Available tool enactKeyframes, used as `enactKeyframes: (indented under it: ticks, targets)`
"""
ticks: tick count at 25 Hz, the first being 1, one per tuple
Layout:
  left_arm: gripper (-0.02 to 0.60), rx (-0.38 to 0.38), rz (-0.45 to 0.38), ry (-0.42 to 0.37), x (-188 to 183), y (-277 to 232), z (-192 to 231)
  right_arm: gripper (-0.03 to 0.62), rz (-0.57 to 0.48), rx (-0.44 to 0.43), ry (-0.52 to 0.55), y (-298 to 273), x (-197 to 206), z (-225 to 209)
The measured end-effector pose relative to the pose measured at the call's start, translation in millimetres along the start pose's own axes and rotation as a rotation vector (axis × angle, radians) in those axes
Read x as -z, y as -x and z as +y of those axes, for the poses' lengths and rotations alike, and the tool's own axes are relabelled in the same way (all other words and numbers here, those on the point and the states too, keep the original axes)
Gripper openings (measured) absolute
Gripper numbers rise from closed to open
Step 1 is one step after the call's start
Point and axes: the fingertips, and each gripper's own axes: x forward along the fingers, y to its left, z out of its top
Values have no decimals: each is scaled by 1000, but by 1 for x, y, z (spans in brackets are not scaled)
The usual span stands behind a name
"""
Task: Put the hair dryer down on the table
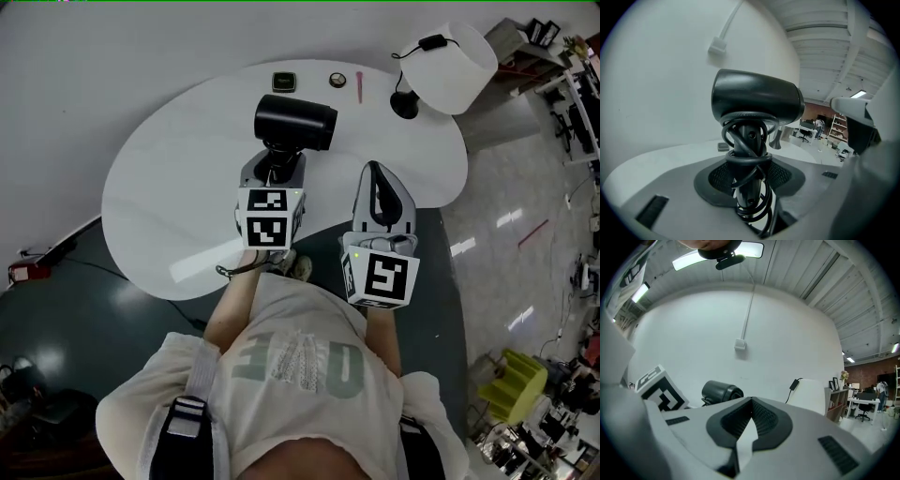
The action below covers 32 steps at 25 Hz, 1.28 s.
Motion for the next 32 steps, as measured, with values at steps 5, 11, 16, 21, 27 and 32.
enactKeyframes:
  ticks: [5, 11, 16, 21, 27, 32]
  targets:
    - [186, 4, 167, 29, 55, -30, 6, 3, 50, -57, -13, -5, 16, 19]
    - [186, 5, 415, -7, 125, -52, 16, 3, 94, -119, -37, -7, 32, 47]
    - [186, 19, 540, 8, 153, -55, 17, 3, 127, -145, -9, -11, 39, 55]
    - [186, 22, 643, 59, 180, -54, 18, 3, 150, -157, -27, -11, 46, 61]
    - [193, 28, 643, 60, 184, -65, 19, 3, 170, -162, -23, -10, 54, 65]
    - [196, 32, 621, 68, 184, -65, 18, 3, 178, -158, -23, -10, 58, 62]
